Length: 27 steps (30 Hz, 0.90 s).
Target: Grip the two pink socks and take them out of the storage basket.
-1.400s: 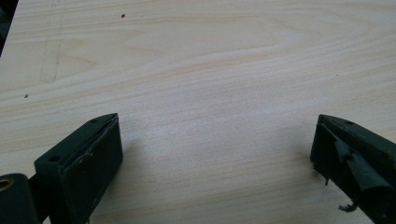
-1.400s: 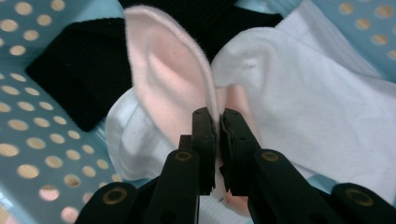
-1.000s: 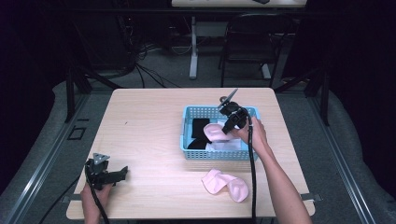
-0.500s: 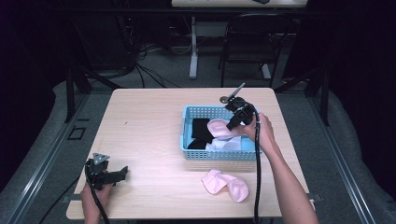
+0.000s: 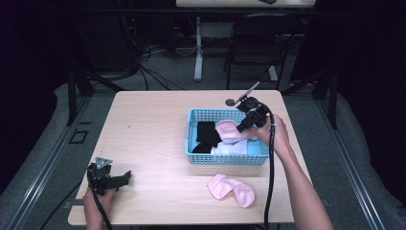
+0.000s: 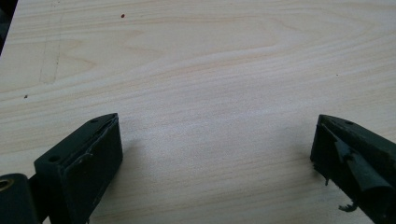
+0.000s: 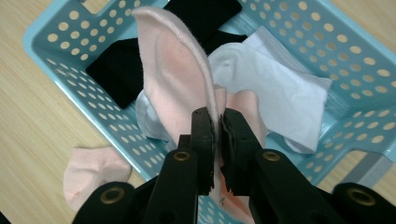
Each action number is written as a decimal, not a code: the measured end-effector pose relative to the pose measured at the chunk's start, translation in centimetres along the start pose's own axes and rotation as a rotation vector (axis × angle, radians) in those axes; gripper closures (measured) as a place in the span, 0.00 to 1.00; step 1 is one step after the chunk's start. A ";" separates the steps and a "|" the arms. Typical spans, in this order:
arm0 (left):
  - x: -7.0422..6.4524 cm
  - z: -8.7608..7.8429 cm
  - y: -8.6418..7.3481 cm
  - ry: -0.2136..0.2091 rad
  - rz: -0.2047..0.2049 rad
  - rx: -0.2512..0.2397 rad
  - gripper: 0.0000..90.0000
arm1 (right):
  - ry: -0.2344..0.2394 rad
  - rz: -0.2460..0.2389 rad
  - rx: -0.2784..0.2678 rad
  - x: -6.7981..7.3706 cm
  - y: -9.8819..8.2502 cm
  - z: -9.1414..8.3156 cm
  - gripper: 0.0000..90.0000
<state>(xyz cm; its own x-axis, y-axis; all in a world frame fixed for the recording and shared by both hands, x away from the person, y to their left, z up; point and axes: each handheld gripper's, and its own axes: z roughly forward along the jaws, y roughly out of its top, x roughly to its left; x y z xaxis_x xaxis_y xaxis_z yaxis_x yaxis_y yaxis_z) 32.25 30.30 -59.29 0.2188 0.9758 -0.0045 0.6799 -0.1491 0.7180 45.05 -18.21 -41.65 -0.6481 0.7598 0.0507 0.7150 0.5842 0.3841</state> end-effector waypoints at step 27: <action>0.0 0.0 0.0 0.002 0.002 0.002 0.03 | 0.013 -0.134 -0.070 5.4 -1.3 -5.3 0.92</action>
<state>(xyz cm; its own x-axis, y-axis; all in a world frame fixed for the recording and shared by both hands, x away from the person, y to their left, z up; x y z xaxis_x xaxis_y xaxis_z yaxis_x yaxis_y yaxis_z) 32.22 30.29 -59.27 0.2185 0.9758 -0.0016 0.6810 -0.1514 0.7165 39.22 -16.42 -36.98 -0.7403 0.6722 0.0062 0.6018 0.6586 0.4517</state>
